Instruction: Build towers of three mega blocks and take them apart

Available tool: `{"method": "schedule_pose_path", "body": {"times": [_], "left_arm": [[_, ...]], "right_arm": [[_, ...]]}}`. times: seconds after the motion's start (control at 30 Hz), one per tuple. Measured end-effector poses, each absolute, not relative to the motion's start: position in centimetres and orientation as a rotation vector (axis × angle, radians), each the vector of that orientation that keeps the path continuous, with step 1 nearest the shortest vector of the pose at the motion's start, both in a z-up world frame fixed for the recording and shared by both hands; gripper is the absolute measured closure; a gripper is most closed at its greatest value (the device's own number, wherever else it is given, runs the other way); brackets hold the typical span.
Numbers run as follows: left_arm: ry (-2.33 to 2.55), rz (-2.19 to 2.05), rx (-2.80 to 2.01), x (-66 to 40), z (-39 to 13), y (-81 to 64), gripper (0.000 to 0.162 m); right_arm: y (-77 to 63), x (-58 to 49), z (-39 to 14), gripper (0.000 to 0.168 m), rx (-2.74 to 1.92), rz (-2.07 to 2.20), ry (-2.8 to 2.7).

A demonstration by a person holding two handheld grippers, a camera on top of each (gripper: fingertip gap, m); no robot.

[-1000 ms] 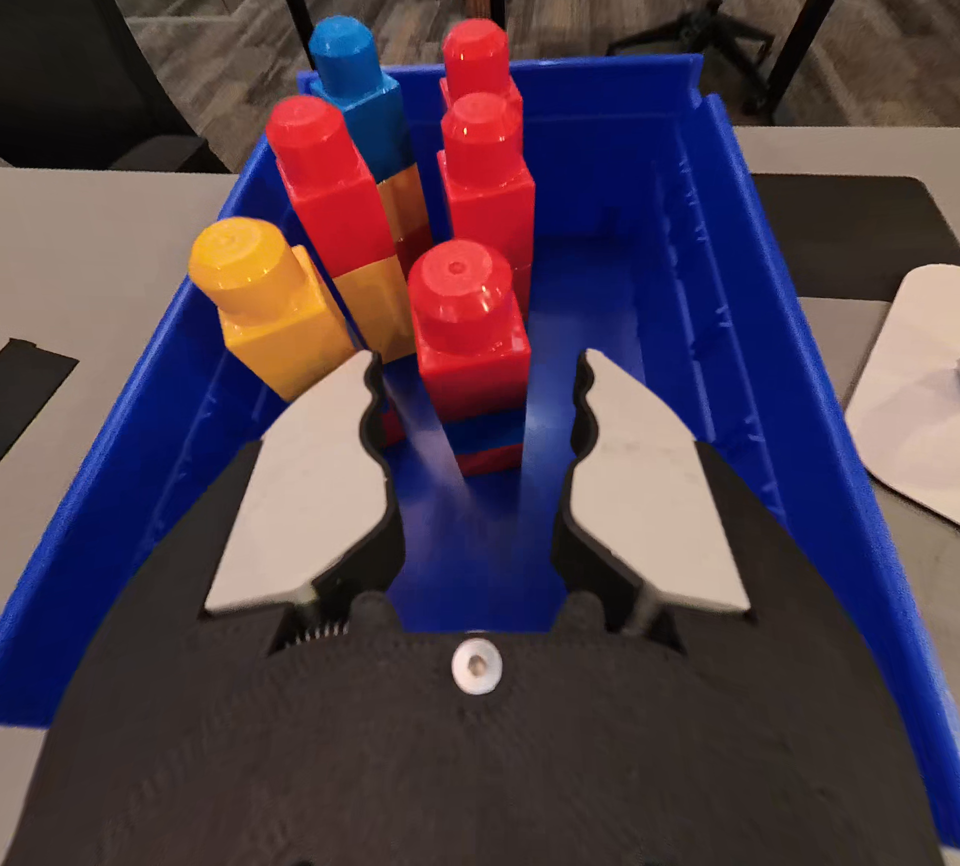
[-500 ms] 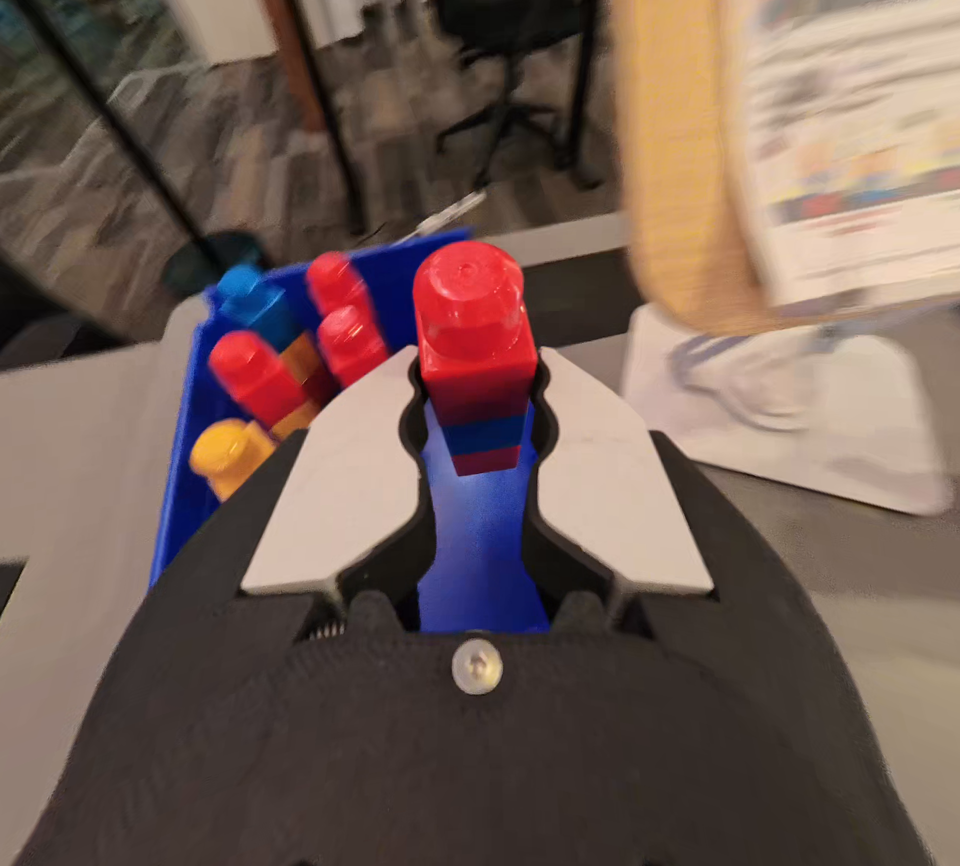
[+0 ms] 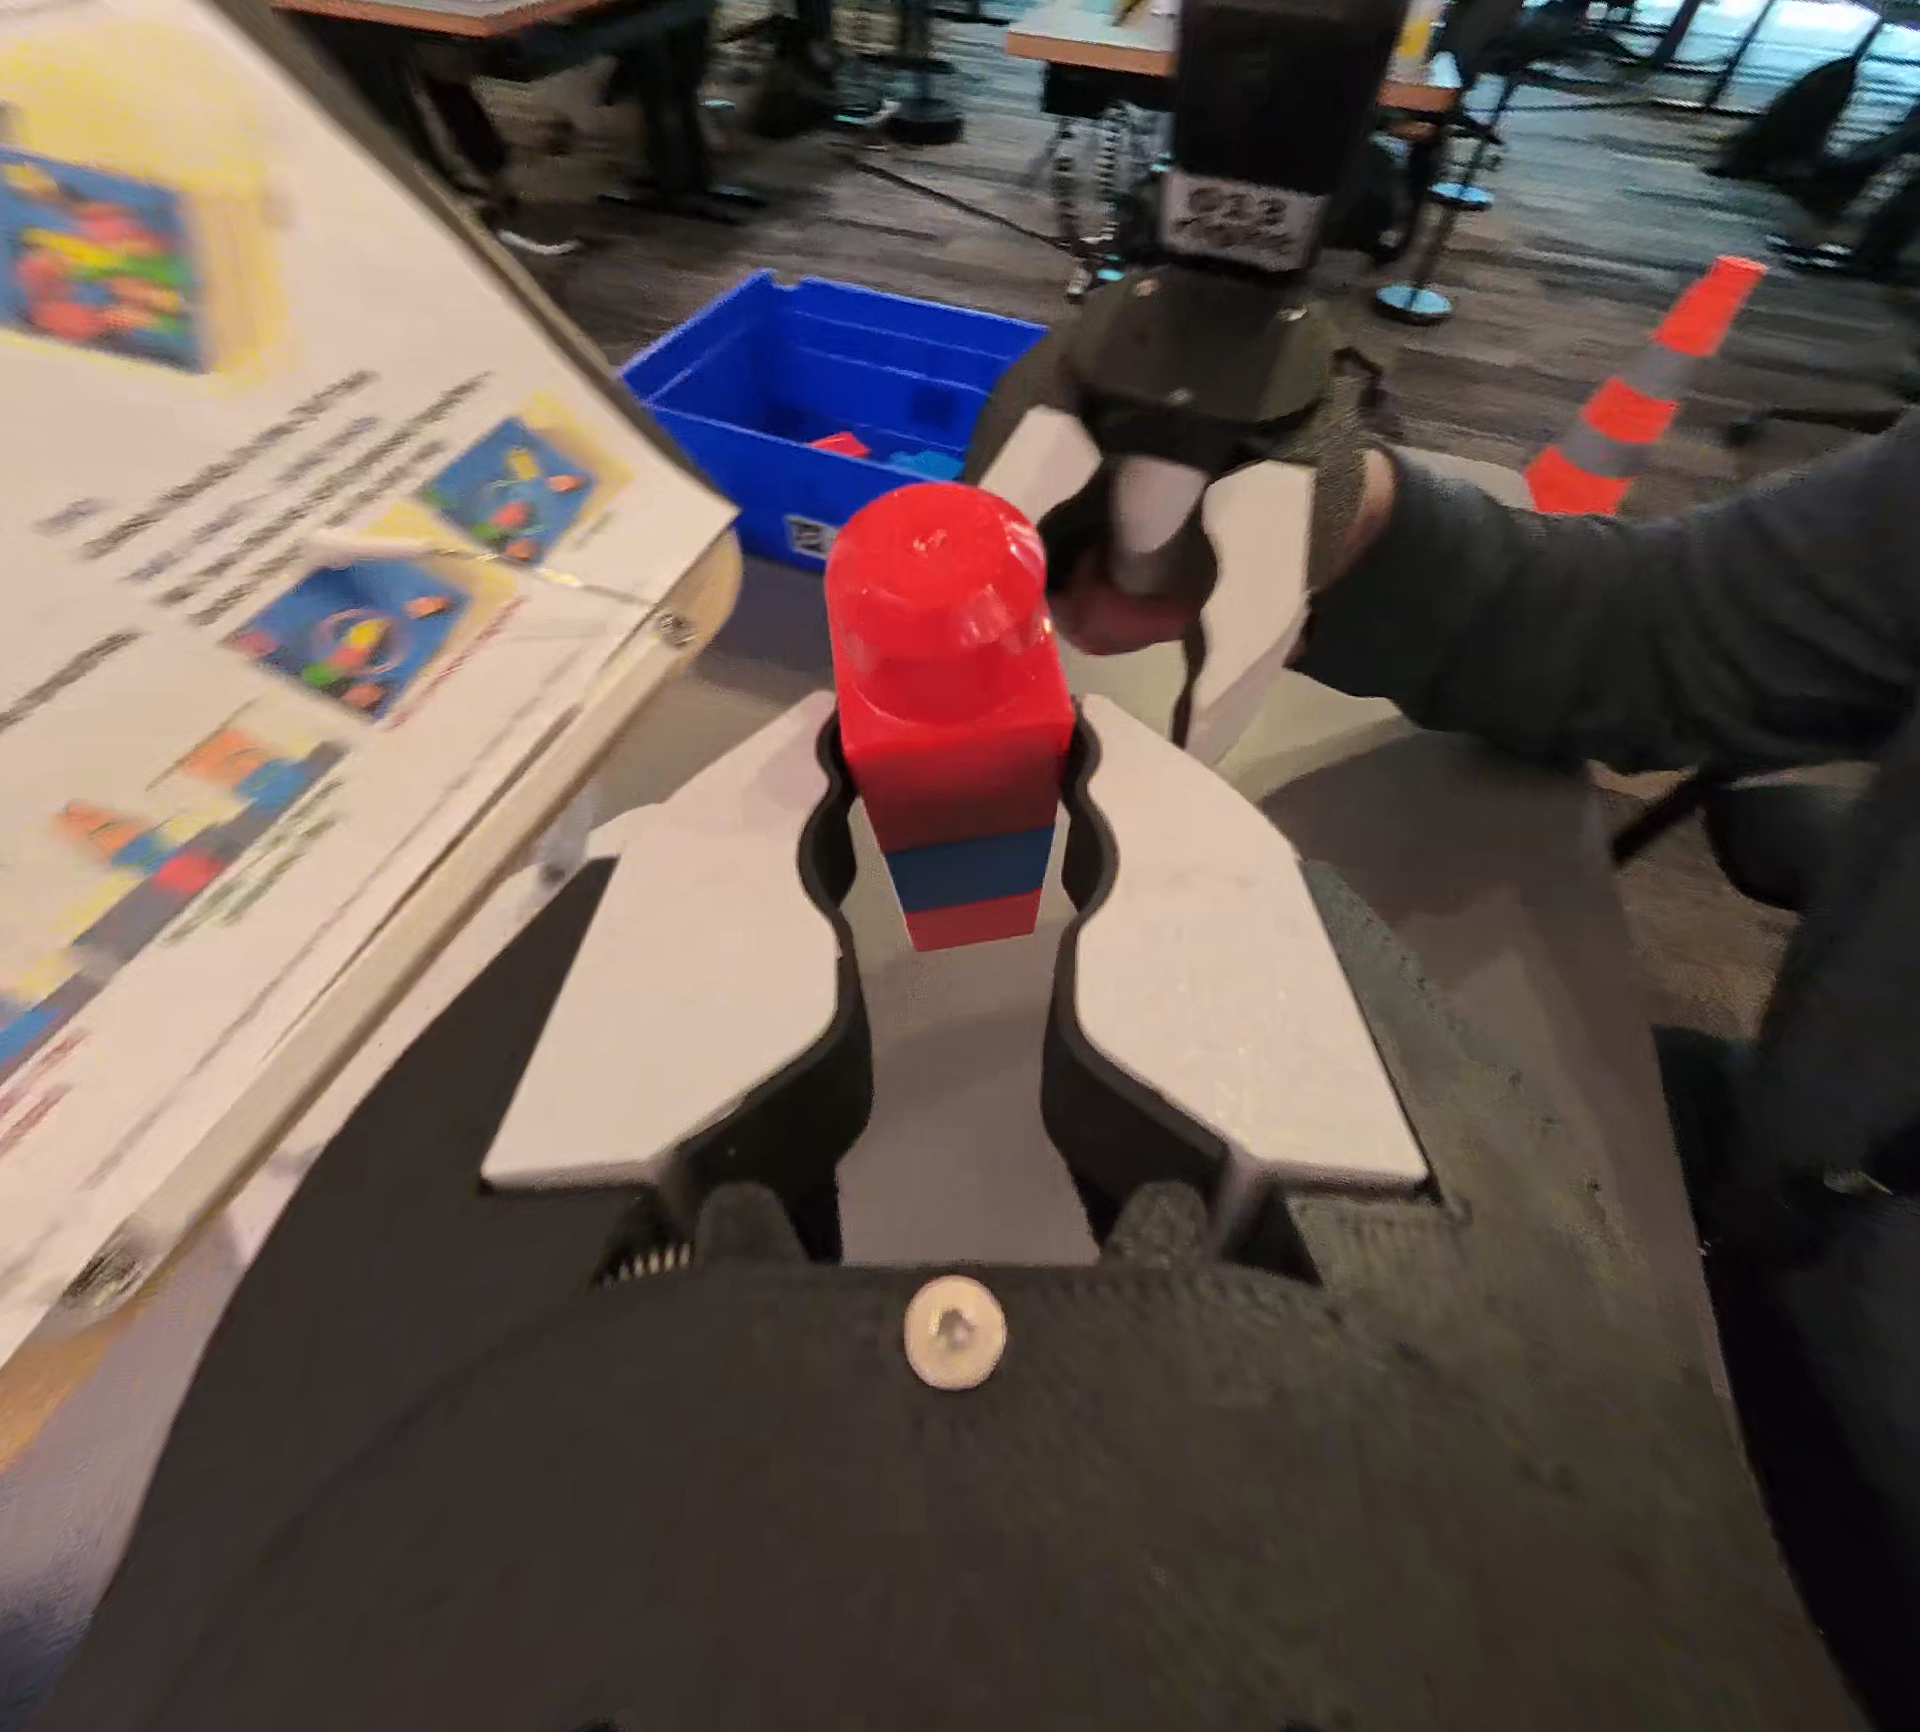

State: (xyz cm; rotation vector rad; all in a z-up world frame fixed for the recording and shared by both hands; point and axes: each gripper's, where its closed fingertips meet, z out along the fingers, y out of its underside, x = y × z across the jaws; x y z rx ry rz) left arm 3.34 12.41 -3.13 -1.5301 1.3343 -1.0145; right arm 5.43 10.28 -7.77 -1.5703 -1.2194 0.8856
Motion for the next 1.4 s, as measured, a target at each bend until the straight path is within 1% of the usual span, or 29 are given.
{"method": "schedule_pose_path", "body": {"times": [0.13, 0.2, 0.23, 0.37, 0.47, 0.57, 0.6, 0.63, 0.67, 0.9, 1.0, 1.07, 1.13, 1.2, 1.23, 1.4], "left_arm": [[1.402, -1.099, -1.474, 5.3, -3.2, 10.4, 0.126], [1.412, -1.131, -1.462, 5.7, -3.1, 9.9, 0.126], [1.401, -1.154, -1.454, 5.8, -2.9, 9.8, 0.126], [1.377, -1.168, -1.435, 5.7, -2.5, 10.0, 0.126], [1.368, -1.179, -1.424, 5.8, -2.3, 9.9, 0.126], [1.391, -1.231, -1.379, 6.3, -2.0, 8.9, 0.126], [1.396, -1.244, -1.374, 6.5, -2.0, 8.7, 0.126], [1.398, -1.253, -1.369, 6.7, -2.0, 8.6, 0.126], [1.396, -1.249, -1.369, 6.8, -2.1, 8.6, 0.126], [1.370, -1.303, -1.336, 6.9, -1.8, 8.6, 0.126], [1.405, -1.252, -1.380, 7.0, -3.0, 9.0, 0.113], [1.438, -1.258, -1.390, 7.2, -3.5, 8.7, 0.113], [1.445, -1.234, -1.405, 7.6, -4.0, 8.9, 0.115], [1.455, -1.233, -1.406, 8.0, -4.4, 8.7, 0.125], [1.448, -1.233, -1.390, 8.2, -4.3, 8.7, 0.127], [1.439, -1.204, -1.383, 8.4, -4.1, 8.8, 0.127]], "right_arm": [[9.2, 4.3, -9.1, 0.117, -1.582, 0.963, -1.289], [9.2, 4.3, -9.2, 0.128, -1.579, 0.957, -1.304], [9.1, 4.2, -9.1, 0.129, -1.571, 0.968, -1.301], [9.6, 4.4, -8.8, 0.118, -1.589, 0.984, -1.243], [10.1, 4.5, -8.7, 0.105, -1.586, 0.939, -1.226], [9.6, 4.1, -8.9, 0.107, -1.571, 0.957, -1.252], [9.6, 4.0, -9.0, 0.111, -1.568, 0.949, -1.264], [9.2, 3.8, -9.0, 0.124, -1.551, 0.958, -1.288], [8.8, 3.7, -8.9, 0.130, -1.531, 0.975, -1.301], [8.9, 3.8, -8.3, 0.131, -1.526, 0.966, -1.278], [9.0, 4.1, -7.3, 0.131, -1.501, 1.029, -1.225], [9.3, 4.5, -7.0, 0.131, -1.496, 1.018, -1.200], [9.2, 4.6, -7.0, 0.131, -1.498, 1.011, -1.218], [9.2, 4.5, -7.1, 0.131, -1.503, 0.995, -1.222], [9.3, 4.5, -7.1, 0.131, -1.507, 0.998, -1.214], [9.3, 4.8, -6.9, 0.129, -1.502, 0.978, -1.218]]}}
